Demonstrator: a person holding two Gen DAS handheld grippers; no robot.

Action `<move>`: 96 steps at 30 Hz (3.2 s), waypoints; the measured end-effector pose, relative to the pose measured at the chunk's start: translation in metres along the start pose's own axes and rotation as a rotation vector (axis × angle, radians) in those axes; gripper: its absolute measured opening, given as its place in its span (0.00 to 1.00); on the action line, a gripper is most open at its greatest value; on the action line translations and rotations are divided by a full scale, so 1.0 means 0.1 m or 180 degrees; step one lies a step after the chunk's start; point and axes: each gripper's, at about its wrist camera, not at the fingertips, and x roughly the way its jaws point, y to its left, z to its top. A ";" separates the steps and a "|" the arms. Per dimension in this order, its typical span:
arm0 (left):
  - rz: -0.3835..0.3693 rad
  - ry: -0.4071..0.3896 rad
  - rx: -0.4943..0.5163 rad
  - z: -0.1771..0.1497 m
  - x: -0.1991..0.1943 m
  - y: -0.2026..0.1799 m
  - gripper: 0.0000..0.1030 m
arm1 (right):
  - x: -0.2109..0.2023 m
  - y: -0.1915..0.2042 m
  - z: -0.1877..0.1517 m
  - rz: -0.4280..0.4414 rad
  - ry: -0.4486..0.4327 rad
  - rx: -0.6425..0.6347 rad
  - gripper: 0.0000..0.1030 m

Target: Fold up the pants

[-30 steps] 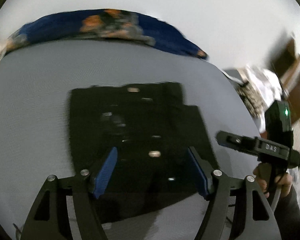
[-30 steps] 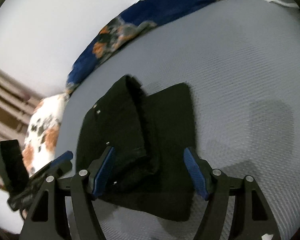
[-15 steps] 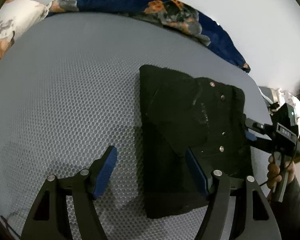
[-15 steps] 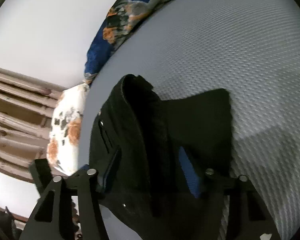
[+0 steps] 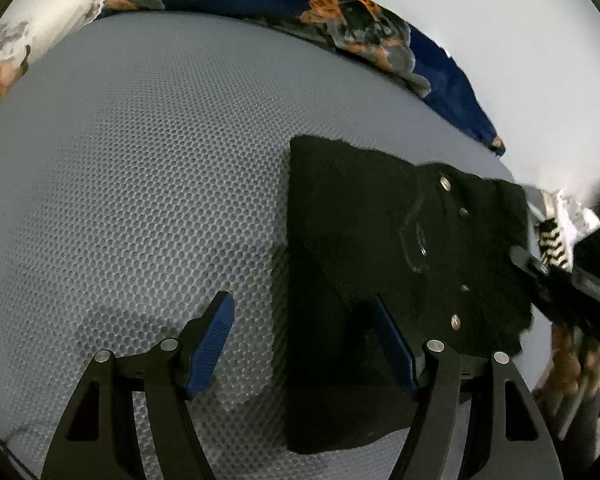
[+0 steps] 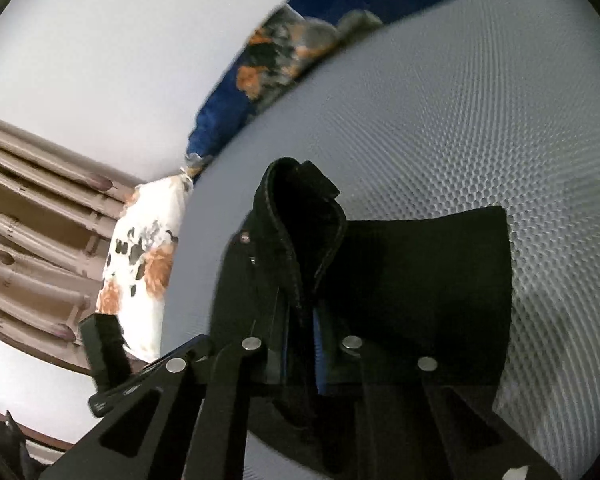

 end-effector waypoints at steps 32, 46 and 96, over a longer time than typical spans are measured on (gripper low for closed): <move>0.0367 0.0154 0.0528 -0.14 0.46 -0.45 0.69 | -0.23 -0.31 -0.39 -0.1392 -0.0226 -0.0010 0.21; 0.0315 0.0213 0.0542 -0.32 0.35 -0.44 0.69 | -0.36 -0.14 -0.61 -0.1542 -0.0114 -0.0090 0.26; -0.0450 0.0439 0.0119 -0.25 0.11 0.01 0.70 | -0.47 -0.69 -0.58 -0.0777 0.0206 0.0290 0.58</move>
